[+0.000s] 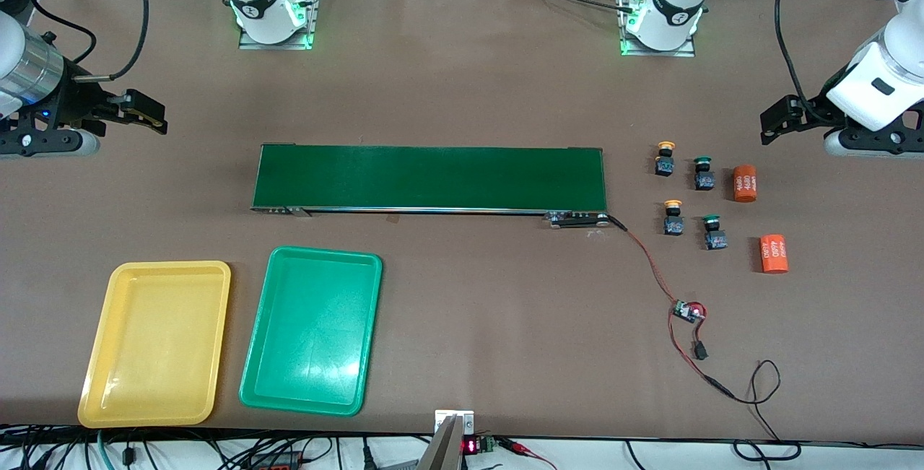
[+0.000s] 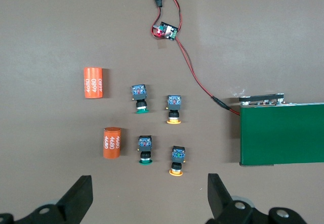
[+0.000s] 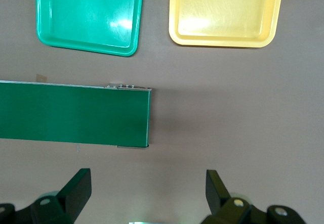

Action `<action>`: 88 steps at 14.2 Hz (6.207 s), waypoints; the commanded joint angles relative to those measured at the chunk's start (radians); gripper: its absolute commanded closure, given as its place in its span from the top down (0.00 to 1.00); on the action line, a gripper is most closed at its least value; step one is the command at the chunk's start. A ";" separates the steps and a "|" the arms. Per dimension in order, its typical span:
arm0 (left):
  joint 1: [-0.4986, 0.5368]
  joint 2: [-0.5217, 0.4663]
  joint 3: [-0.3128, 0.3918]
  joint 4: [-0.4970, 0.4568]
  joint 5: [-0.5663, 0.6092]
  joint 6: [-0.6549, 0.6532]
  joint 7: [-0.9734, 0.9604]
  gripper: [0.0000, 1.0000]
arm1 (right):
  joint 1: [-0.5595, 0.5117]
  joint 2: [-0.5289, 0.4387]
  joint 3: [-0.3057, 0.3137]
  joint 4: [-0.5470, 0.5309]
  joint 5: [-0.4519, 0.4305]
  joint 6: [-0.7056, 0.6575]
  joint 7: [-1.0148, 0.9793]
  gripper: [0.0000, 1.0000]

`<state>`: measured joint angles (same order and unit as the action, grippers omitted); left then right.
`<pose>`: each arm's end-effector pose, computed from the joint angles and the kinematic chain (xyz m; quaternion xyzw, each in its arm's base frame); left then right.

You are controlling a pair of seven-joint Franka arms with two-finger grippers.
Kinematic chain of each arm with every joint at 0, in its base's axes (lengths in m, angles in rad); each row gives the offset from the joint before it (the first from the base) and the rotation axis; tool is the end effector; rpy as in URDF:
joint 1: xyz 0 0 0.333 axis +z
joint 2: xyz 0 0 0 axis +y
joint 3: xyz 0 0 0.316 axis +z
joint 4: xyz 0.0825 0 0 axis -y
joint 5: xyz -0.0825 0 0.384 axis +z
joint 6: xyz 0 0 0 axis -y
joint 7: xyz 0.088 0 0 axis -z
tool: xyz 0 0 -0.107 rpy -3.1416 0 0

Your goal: Sort buttons by color to trays

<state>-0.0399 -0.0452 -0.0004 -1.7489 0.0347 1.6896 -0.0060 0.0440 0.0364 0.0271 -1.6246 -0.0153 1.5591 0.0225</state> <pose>0.5459 -0.0187 0.5751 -0.9996 0.0193 0.0066 0.0174 0.5592 0.0379 0.5780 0.9984 0.0246 -0.0505 0.0095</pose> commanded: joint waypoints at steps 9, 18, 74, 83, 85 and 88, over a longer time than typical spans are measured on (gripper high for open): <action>-0.008 0.042 0.002 0.052 0.022 -0.034 -0.011 1.00 | -0.009 0.002 0.001 0.002 0.014 0.015 0.008 1.00; -0.005 0.166 0.000 0.088 0.019 -0.097 0.033 1.00 | -0.007 0.005 0.001 0.002 0.014 0.025 0.011 1.00; -0.121 0.369 -0.354 -0.232 0.022 0.523 -0.503 1.00 | -0.013 0.010 -0.006 0.000 -0.025 0.009 -0.079 1.00; 0.280 0.439 -0.354 -0.014 0.248 0.309 -0.193 1.00 | -0.013 0.010 -0.006 -0.003 -0.022 0.007 -0.065 1.00; 0.356 0.491 -0.354 -0.015 0.303 0.389 -0.142 1.00 | -0.013 0.010 -0.007 -0.003 -0.022 0.007 -0.064 1.00; 0.451 0.574 -0.355 -0.035 0.303 0.511 -0.020 1.00 | -0.013 0.010 -0.007 -0.003 -0.022 0.009 -0.064 1.00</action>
<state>0.3721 0.4759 -0.3368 -1.7988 0.3145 2.1567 -0.0847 0.0325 0.0483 0.0199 -1.6257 -0.0292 1.5746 -0.0406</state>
